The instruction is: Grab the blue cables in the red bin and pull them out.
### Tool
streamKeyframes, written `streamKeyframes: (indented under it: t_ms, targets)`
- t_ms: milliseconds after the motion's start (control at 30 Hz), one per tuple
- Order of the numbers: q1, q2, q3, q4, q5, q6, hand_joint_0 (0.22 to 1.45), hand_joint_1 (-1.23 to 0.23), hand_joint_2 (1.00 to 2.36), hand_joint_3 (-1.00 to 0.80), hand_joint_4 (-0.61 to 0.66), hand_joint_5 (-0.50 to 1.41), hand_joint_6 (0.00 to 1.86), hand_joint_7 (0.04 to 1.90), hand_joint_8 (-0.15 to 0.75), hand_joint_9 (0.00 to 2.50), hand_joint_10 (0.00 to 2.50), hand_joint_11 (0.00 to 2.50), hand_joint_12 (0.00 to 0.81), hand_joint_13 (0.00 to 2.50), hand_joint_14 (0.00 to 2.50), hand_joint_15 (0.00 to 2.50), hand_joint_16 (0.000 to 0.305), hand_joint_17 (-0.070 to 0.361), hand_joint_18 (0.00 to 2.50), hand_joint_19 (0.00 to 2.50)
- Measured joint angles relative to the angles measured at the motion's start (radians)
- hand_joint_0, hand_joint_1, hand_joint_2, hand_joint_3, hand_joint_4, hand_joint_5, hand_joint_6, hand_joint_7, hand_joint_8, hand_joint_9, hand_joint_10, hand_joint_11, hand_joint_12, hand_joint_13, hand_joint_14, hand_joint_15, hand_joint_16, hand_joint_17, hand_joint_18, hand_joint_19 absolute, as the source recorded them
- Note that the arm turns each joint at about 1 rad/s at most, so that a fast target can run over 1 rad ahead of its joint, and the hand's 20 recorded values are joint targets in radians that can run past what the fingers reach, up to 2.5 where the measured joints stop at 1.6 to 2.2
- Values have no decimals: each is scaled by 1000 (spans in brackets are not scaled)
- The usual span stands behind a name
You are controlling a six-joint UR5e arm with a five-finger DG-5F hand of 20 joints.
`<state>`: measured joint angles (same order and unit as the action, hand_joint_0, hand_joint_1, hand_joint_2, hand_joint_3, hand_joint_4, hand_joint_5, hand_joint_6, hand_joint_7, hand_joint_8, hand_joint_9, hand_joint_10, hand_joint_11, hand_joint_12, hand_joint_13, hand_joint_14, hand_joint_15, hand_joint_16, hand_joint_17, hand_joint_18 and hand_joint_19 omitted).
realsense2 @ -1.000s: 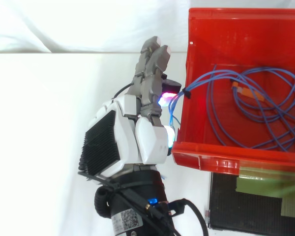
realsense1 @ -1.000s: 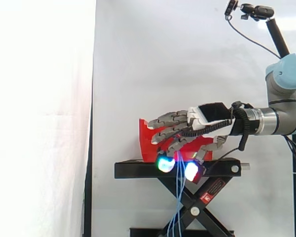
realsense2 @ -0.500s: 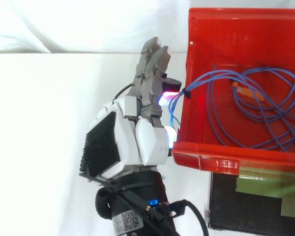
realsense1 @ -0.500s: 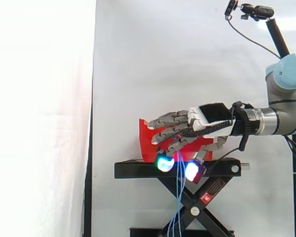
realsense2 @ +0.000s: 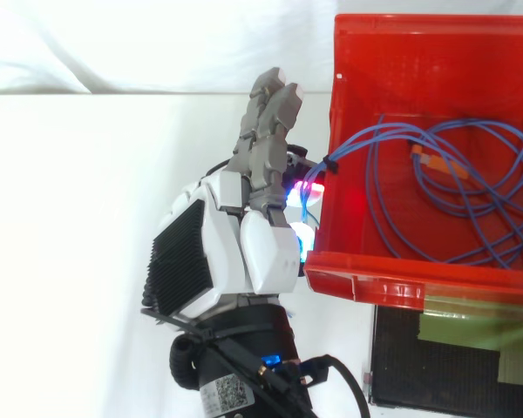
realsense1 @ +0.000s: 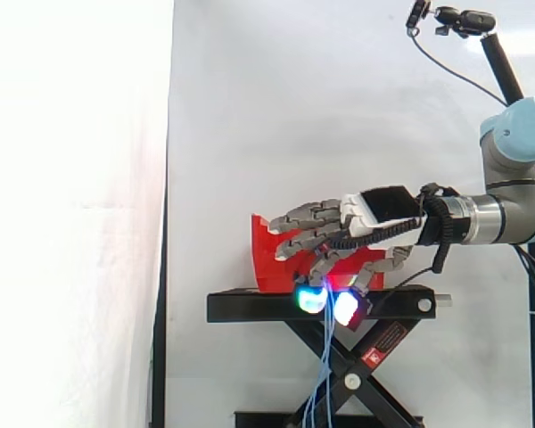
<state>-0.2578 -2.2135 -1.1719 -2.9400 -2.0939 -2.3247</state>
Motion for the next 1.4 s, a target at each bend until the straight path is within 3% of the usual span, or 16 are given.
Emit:
streamKeyframes:
  t_ms: [267, 533, 967, 1400]
  targets:
    - [0, 0, 0, -2, 0, 0, 805, -973, 1000, -1000, 158, 763, 403, 565, 270, 570, 12, 340, 350, 308, 6, 163, 51, 114, 258, 385]
    - [0, 0, -1, 0, 0, 0, 797, -976, 1000, -1000, 162, 797, 110, 672, 269, 565, 12, 330, 351, 307, 7, 173, 51, 115, 260, 385]
    - [0, 0, -1, 2, 0, 0, 805, -981, 1000, -1000, 154, 811, 156, 671, 269, 564, 15, 338, 351, 306, 6, 166, 51, 115, 261, 386]
    - [0, 0, -38, 53, 0, 1, 815, -982, 1000, -1000, 150, 818, 195, 659, 266, 570, 12, 333, 349, 308, 6, 165, 51, 114, 265, 390]
